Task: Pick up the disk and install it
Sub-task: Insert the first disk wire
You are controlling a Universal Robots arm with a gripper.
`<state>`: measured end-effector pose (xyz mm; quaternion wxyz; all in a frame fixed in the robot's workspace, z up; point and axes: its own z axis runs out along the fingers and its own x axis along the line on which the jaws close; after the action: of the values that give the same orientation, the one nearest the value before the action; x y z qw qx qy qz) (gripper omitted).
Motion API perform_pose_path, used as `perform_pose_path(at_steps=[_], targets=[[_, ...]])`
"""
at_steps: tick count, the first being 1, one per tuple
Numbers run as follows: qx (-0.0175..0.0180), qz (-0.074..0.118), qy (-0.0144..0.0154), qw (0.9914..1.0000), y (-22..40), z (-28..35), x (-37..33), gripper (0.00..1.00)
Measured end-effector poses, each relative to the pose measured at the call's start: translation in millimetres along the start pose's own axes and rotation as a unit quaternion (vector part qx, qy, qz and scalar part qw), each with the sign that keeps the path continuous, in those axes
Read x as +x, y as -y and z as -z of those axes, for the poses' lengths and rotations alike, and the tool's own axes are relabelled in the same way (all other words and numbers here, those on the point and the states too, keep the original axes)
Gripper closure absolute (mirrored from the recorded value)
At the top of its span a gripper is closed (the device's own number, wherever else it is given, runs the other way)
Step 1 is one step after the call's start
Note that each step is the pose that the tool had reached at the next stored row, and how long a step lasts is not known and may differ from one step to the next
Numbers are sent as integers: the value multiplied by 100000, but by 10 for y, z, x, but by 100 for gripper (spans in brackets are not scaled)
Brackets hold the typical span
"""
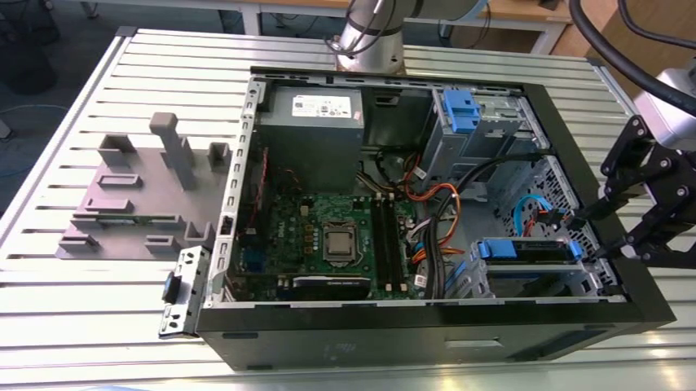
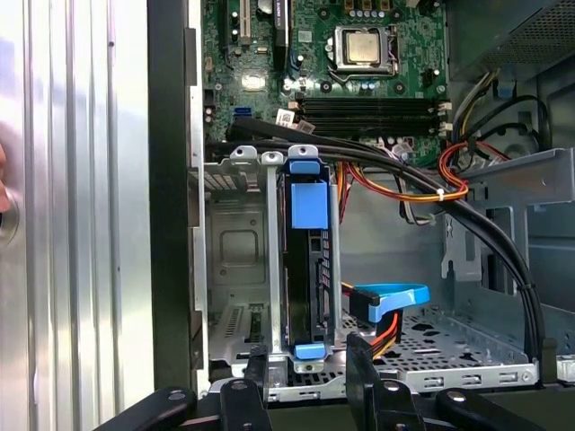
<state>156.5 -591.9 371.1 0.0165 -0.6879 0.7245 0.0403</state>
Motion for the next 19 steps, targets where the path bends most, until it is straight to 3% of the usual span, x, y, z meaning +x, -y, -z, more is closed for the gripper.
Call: perform_pose_path(at_steps=[12,14,19], targets=[[-1,0,3,100000,23,-7,-1,53],[0,-1,-1,100000,81,-32,-2,53],[-1,0,-4,100000,100,-43,-2,53]])
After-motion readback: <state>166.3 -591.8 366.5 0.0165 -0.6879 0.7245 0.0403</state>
